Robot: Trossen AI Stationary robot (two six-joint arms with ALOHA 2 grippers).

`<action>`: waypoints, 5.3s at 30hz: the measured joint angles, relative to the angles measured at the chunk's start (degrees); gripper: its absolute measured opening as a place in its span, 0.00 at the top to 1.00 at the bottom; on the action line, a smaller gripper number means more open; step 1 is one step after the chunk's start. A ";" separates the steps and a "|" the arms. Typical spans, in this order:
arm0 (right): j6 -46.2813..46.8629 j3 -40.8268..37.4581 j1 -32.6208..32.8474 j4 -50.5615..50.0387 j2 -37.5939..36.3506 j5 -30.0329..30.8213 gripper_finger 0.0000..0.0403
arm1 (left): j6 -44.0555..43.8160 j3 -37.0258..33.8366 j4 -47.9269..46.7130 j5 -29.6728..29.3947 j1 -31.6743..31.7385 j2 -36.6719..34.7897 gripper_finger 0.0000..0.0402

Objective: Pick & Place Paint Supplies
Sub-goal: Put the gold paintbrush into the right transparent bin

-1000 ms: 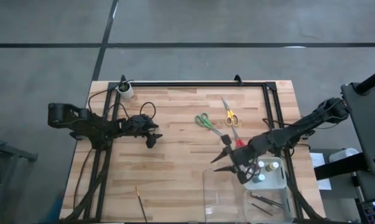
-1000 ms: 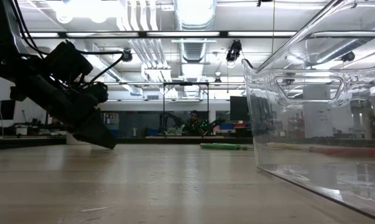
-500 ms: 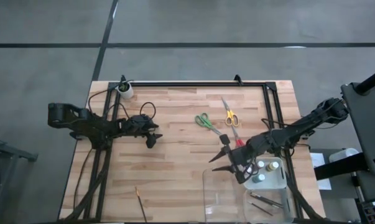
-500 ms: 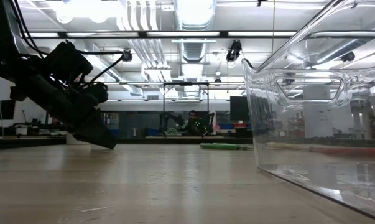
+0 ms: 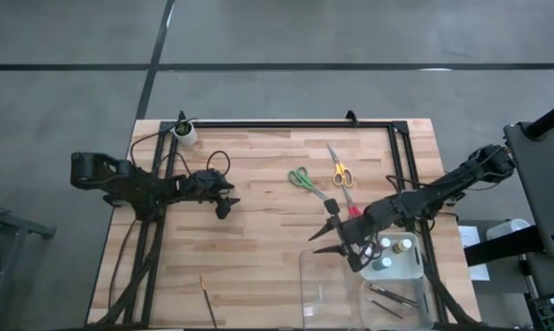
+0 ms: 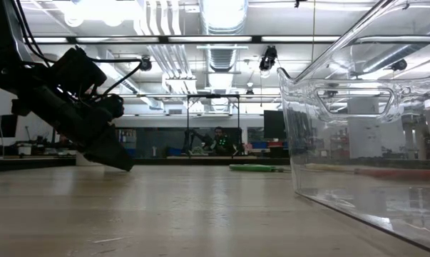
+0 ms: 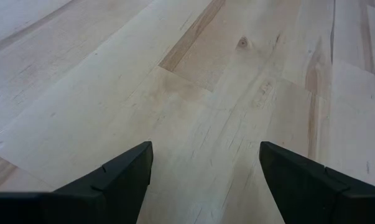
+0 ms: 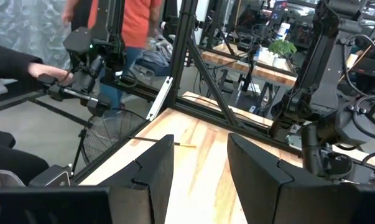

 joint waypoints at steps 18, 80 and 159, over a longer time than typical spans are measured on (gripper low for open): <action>0.00 0.00 0.02 -0.22 0.00 -0.02 0.64 | -46.05 0.67 7.25 5.24 -9.76 -4.00 0.24; -0.02 0.00 0.02 -0.24 0.00 0.02 0.64 | -134.09 70.75 -82.52 -2.71 -64.02 22.76 0.24; -0.02 0.00 0.02 -1.54 0.02 0.00 0.64 | -140.93 67.89 -82.63 1.97 -66.47 33.16 0.54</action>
